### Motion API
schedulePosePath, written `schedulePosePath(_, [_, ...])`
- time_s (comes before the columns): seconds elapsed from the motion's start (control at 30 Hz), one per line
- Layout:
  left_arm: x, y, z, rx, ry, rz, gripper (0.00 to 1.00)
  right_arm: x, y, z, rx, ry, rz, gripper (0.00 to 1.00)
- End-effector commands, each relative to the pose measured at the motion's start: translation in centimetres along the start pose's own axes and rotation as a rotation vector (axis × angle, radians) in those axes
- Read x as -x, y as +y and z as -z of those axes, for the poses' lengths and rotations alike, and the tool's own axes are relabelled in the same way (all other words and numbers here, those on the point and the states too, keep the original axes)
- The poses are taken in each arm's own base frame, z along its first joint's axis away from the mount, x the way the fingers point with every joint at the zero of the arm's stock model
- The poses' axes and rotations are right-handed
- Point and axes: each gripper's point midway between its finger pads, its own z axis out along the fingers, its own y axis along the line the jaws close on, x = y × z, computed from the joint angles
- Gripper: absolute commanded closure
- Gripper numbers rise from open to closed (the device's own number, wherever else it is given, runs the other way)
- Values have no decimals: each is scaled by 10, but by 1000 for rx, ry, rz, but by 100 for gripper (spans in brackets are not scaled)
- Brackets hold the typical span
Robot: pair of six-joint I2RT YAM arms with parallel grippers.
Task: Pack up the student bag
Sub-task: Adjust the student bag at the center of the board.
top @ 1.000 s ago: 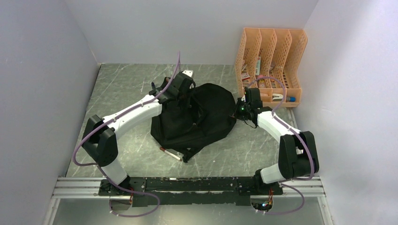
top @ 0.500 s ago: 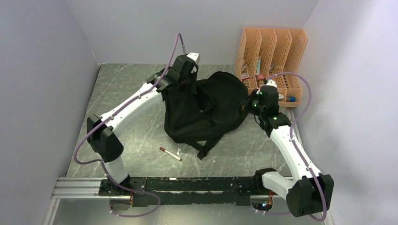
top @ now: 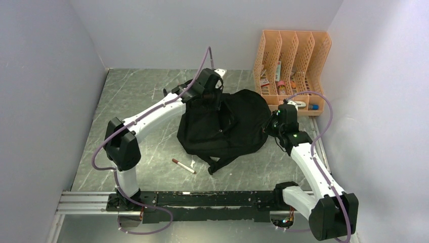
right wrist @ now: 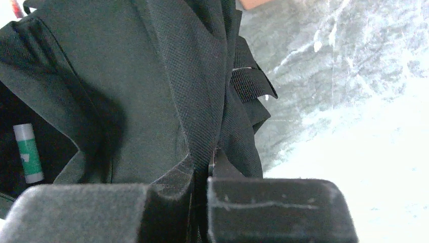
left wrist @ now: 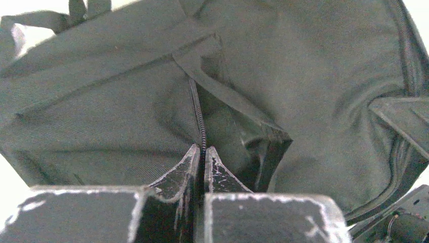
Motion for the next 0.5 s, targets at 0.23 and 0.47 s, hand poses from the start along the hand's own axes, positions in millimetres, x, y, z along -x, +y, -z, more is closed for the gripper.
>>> schedulePosePath(0.23, [-13, 13, -13, -27, -8, 31, 95, 8, 6, 4, 20, -10, 11, 86])
schedulePosePath(0.47, [-5, 18, -8, -37, -30, 23, 92, 42, 8, 24, 2, -147, 8, 59])
